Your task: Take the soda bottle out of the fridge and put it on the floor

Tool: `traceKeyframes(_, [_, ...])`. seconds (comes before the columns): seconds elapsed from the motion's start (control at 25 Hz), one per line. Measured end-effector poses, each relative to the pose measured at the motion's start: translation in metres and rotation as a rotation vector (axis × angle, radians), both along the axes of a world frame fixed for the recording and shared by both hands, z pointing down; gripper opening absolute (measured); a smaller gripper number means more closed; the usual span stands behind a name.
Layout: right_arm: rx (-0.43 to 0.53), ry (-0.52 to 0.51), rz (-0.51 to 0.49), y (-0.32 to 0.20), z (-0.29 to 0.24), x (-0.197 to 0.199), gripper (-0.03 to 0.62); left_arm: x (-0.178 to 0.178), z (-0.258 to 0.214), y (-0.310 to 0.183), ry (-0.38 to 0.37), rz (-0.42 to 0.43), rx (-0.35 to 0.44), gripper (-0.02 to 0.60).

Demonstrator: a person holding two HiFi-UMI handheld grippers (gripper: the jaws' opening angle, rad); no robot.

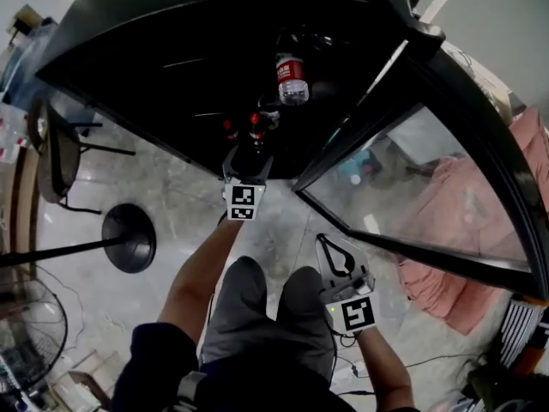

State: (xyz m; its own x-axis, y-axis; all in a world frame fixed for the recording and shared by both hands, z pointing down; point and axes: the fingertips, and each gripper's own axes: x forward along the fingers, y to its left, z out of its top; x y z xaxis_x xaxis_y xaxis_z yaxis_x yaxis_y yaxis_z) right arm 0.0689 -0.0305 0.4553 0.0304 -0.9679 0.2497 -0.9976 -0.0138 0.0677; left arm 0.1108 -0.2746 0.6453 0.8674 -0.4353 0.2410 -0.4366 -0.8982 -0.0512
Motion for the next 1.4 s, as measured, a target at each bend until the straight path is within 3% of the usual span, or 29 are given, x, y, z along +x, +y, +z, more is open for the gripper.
traceKeyframes(0.36, [0.044, -0.008, -0.034, -0.019, 0.052, 0.001, 0.018, 0.028, 0.081, -0.044, -0.022, -0.035, 0.005, 0.344])
traceKeyframes(0.88, [0.075, -0.016, -0.057, -0.019, 0.081, 0.000, 0.018, 0.051, 0.147, -0.085, -0.052, -0.101, -0.038, 0.344])
traceKeyframes(1.4, [0.068, -0.018, -0.080, -0.011, 0.104, -0.005, 0.018, 0.067, 0.168, -0.103, -0.039, -0.137, -0.018, 0.335])
